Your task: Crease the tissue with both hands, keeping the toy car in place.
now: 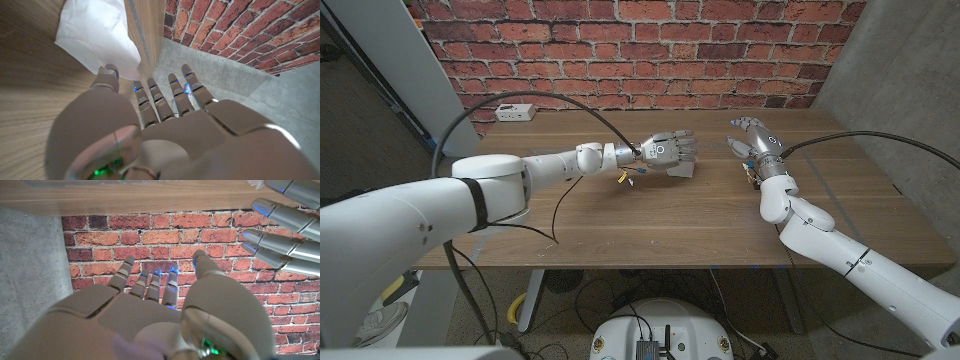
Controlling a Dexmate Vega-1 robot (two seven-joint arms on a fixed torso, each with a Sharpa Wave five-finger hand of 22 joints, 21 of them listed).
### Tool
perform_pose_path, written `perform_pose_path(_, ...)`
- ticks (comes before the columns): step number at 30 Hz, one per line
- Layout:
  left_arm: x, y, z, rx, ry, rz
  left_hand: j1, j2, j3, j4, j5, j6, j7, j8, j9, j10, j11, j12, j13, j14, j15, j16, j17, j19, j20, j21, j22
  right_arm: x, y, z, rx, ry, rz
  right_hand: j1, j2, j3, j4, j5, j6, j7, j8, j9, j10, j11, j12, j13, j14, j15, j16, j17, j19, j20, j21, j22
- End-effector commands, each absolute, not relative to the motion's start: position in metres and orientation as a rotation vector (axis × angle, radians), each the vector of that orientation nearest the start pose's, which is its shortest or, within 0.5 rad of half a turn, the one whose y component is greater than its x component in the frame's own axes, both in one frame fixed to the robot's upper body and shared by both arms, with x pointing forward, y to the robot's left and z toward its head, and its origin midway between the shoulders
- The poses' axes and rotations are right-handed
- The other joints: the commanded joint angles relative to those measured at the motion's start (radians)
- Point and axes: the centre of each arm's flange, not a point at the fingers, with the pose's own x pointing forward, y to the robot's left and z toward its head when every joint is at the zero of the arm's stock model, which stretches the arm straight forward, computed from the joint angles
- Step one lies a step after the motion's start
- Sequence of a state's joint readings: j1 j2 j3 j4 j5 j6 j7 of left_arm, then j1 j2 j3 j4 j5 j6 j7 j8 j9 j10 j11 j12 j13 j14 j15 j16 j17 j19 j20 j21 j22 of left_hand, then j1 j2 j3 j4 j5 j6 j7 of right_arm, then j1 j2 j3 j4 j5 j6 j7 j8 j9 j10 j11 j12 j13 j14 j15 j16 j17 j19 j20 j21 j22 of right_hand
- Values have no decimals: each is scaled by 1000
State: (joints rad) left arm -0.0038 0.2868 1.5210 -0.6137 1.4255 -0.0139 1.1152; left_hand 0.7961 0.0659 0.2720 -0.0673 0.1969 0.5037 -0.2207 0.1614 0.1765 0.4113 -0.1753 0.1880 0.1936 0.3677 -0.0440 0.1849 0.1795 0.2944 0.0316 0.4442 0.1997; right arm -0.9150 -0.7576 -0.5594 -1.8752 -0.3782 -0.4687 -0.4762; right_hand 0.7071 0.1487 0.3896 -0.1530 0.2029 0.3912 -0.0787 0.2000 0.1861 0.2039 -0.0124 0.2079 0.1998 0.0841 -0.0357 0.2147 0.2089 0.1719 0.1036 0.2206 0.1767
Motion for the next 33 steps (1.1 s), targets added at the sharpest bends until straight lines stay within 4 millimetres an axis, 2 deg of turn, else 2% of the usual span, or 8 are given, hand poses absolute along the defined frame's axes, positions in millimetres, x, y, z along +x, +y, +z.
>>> perform_pose_path(1, 659, 65, 43, -2503, 2321, -320, -42, 12, -12, 22, 11, -69, 0, 3, 2, -48, 10, -5, 3, -19, -140, 0, 5, -8, -1, -1, -1, 578, -248, 7, -1088, -643, -404, -1, -12, -1, -6, -5, 0, 3, -1, 2, 5, -2, 0, 3, 3, 4, 2, 3, 6, 3, 3, 3)
perform_pose_path(8, 657, 73, 53, -2626, 2483, -430, -92, 79, -5, 63, 11, -151, 4, 8, 4, -81, 29, 1, 3, -46, -115, -2, 6, 3, 3, 4, 1, 580, -245, 7, -1083, -648, -387, -5, -15, -1, -4, -7, -2, 2, -2, 2, 6, -1, 0, 3, 4, 5, 2, 3, 8, 3, 3, 3)
perform_pose_path(15, 665, 85, 60, -3018, 2438, -390, -140, 107, 5, 93, -12, -196, 56, 10, 4, -105, 76, 3, 3, -83, -58, -5, 4, -39, 14, -10, 3, 580, -242, 8, -1078, -660, -373, -8, -15, 2, -2, -9, 6, 3, 0, 2, 20, 2, 5, 3, 19, -1, 8, 4, 28, 2, 8, 3)
perform_pose_path(21, 673, 91, 58, -3325, 2367, -188, -223, 110, 8, 136, -17, -304, 107, 7, 2, -195, 138, -6, 0, -169, -12, -11, 0, -102, 36, -38, 0, 580, -240, 8, -1075, -668, -365, -10, -15, 6, -2, -10, 13, 5, 1, 2, 33, 3, 8, 3, 27, -6, 10, 4, 36, -1, 10, 3)
perform_pose_path(23, 675, 92, 56, -3402, 2318, -101, -252, 113, 11, 153, -16, -342, 128, 5, 2, -229, 138, -9, -2, -206, -4, -14, -1, -132, 36, -52, -2, 580, -239, 9, -1076, -671, -363, -10, -15, 7, -2, -10, 14, 5, 1, 2, 34, 4, 9, 3, 31, -7, 11, 4, 37, -2, 10, 3)
perform_pose_path(26, 679, 92, 56, -3548, 2188, 111, -313, 112, 13, 189, -11, -431, 140, 4, 0, -317, 141, -12, -6, -297, 11, -17, -2, -189, 28, -83, -7, 580, -239, 9, -1072, -674, -364, -10, -16, 8, -2, -10, 15, 5, 1, 2, 37, 4, 10, 3, 33, -8, 12, 4, 38, -2, 10, 3)
perform_pose_path(29, 683, 90, 56, -3653, 2015, 375, -433, 115, 10, 240, 3, -580, 161, 8, 0, -478, 154, -14, -11, -465, 39, -18, -2, -355, 11, -166, -9, 580, -238, 9, -1071, -676, -363, -10, -16, 9, -2, -10, 16, 4, 1, 2, 38, 5, 9, 3, 33, -8, 11, 4, 38, -3, 9, 3)
perform_pose_path(33, 685, 87, 55, -3682, 1859, 534, -603, 120, 7, 258, 23, -766, 182, 5, 1, -674, 167, -14, -11, -639, 65, -16, 3, -518, 10, -234, -3, 580, -238, 9, -1070, -676, -361, -12, -16, 10, -1, -10, 17, 4, 1, 2, 38, 5, 9, 3, 33, -8, 11, 4, 39, -3, 9, 3)
